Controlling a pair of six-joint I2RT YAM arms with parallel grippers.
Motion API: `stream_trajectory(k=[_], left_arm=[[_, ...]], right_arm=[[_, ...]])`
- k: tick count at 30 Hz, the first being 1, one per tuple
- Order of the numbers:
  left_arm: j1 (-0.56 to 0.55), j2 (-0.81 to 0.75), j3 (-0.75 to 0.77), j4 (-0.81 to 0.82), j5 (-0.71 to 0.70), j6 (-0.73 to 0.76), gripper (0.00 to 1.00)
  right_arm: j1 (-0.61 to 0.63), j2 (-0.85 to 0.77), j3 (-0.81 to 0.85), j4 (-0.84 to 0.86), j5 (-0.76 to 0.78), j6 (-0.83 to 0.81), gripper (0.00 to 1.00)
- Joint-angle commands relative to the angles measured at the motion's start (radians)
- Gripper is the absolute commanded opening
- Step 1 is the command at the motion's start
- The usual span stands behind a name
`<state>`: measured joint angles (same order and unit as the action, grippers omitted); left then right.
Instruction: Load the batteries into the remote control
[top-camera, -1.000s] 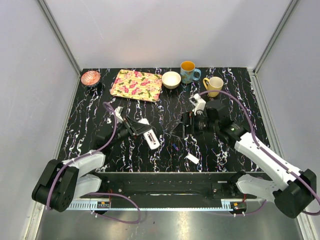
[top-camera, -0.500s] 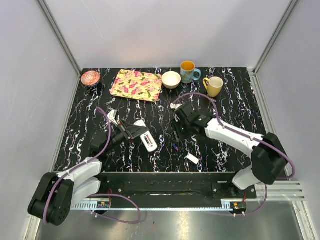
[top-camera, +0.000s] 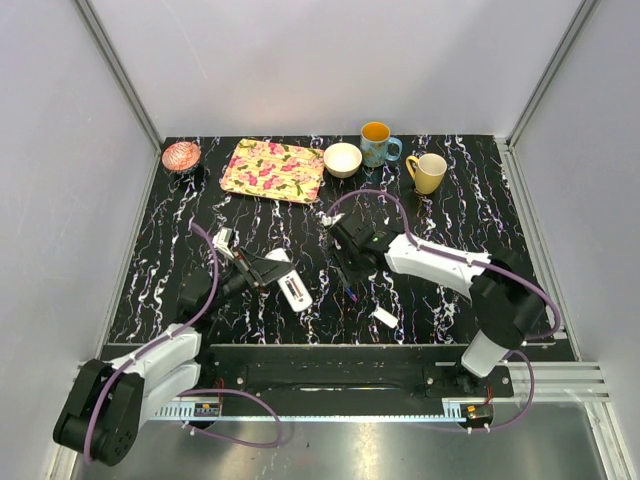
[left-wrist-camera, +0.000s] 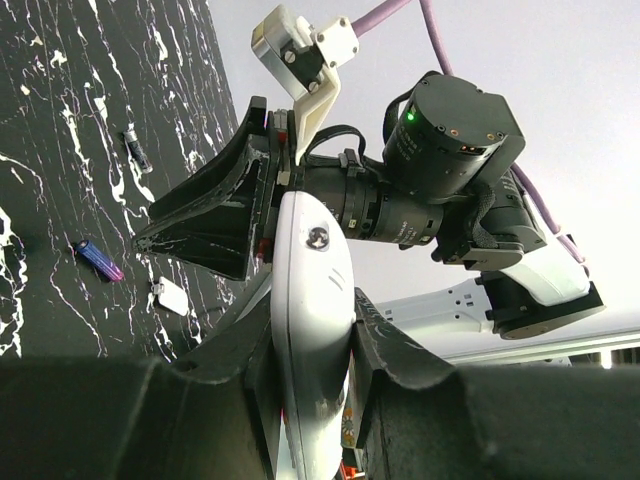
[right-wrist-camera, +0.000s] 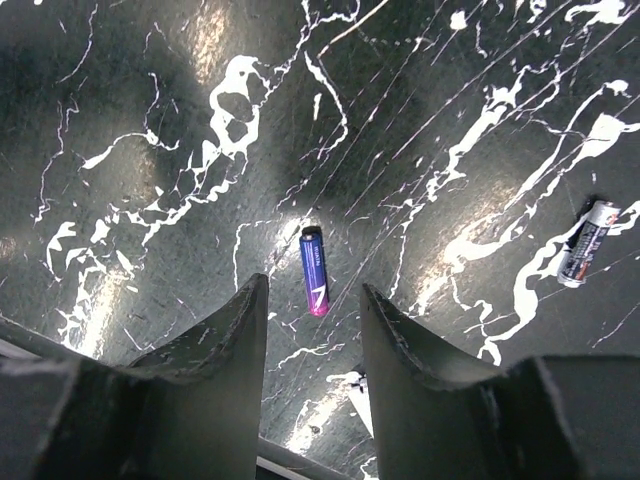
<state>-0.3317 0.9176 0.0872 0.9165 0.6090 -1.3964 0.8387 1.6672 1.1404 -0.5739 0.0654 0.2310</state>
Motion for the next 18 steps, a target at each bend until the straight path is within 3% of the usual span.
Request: stream_trajectory(k=[1, 5, 8, 10, 15, 18], left_arm=[[0.010, -0.036, 0.003, 0.024, -0.008, 0.008, 0.00], [0.013, -0.046, -0.001, 0.010, -0.011, 0.008, 0.00], [0.013, -0.054, -0.001, -0.001, -0.018, 0.008, 0.00], [0.014, -0.054, -0.003, -0.004, -0.022, 0.010, 0.00], [0.014, -0.054, -0.003, -0.004, -0.022, 0.008, 0.00], [0.014, -0.066, -0.004, -0.016, -0.017, 0.010, 0.00]], right_arm=[[0.005, -0.072, -0.002, 0.064, 0.109, 0.022, 0.00], [0.005, -0.165, -0.037, 0.108, 0.289, 0.218, 0.00], [0.005, -0.216, -0.063, 0.169, 0.206, 0.101, 0.00], [0.005, -0.154, -0.025, 0.123, 0.128, 0.058, 0.00], [0.007, -0.067, 0.036, 0.043, 0.135, 0.087, 0.18], [0.010, -0.053, 0.061, -0.020, 0.111, 0.085, 0.73]])
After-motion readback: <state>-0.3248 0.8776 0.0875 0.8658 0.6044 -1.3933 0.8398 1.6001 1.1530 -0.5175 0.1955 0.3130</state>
